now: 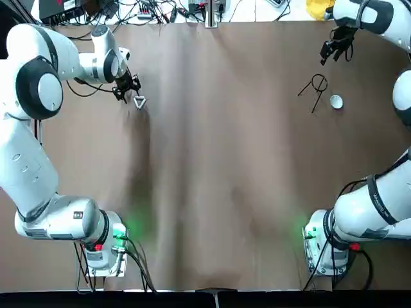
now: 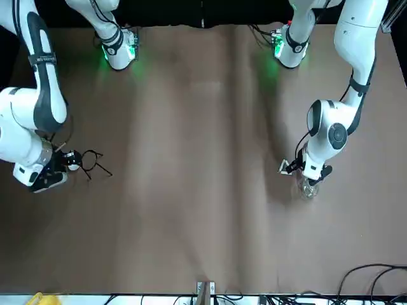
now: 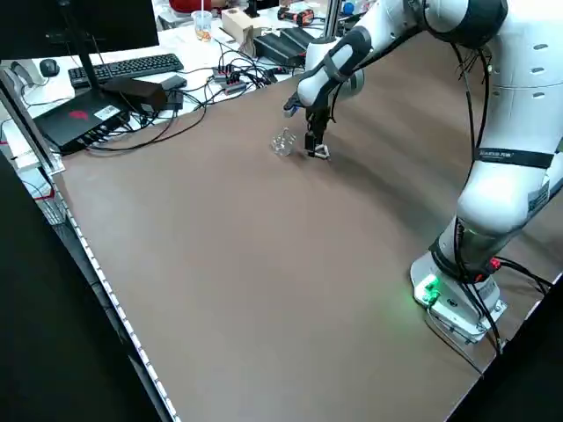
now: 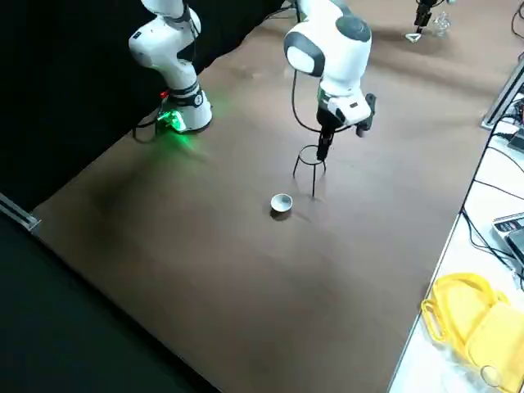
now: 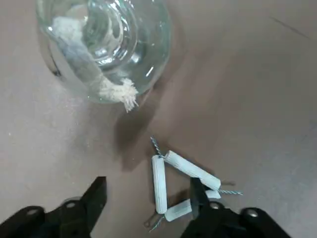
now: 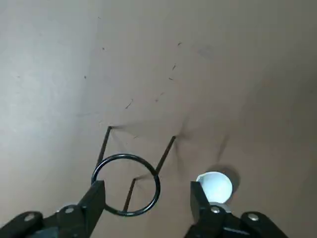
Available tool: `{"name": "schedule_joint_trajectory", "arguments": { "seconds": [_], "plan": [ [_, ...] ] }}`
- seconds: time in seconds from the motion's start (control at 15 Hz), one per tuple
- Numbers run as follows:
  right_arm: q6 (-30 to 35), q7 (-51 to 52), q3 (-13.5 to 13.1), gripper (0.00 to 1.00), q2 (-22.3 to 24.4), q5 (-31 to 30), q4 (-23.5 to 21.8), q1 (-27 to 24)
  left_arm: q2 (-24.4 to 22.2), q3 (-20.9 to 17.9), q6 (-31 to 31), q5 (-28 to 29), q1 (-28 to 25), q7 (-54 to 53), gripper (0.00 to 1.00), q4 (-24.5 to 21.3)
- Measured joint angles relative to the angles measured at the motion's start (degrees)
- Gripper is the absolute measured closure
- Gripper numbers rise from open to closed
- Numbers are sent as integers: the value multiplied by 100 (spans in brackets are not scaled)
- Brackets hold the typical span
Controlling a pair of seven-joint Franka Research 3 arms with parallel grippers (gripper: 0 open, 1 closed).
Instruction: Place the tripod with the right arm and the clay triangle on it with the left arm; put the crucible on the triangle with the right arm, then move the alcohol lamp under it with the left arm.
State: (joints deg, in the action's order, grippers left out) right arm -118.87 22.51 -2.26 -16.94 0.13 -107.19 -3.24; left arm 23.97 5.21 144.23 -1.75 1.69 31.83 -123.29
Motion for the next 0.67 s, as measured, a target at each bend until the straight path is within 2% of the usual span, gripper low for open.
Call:
{"name": "schedule_joint_trajectory", "arguments": {
  "seconds": [0.27,0.67],
  "plan": [
    [-310,334,-3,24,-26,0,-356,-98,26,2,0,0,22,0,33,-24],
    [-412,475,27,33,-72,0,-487,-141,146,5,-1,0,79,0,36,-62]
  ]
}}
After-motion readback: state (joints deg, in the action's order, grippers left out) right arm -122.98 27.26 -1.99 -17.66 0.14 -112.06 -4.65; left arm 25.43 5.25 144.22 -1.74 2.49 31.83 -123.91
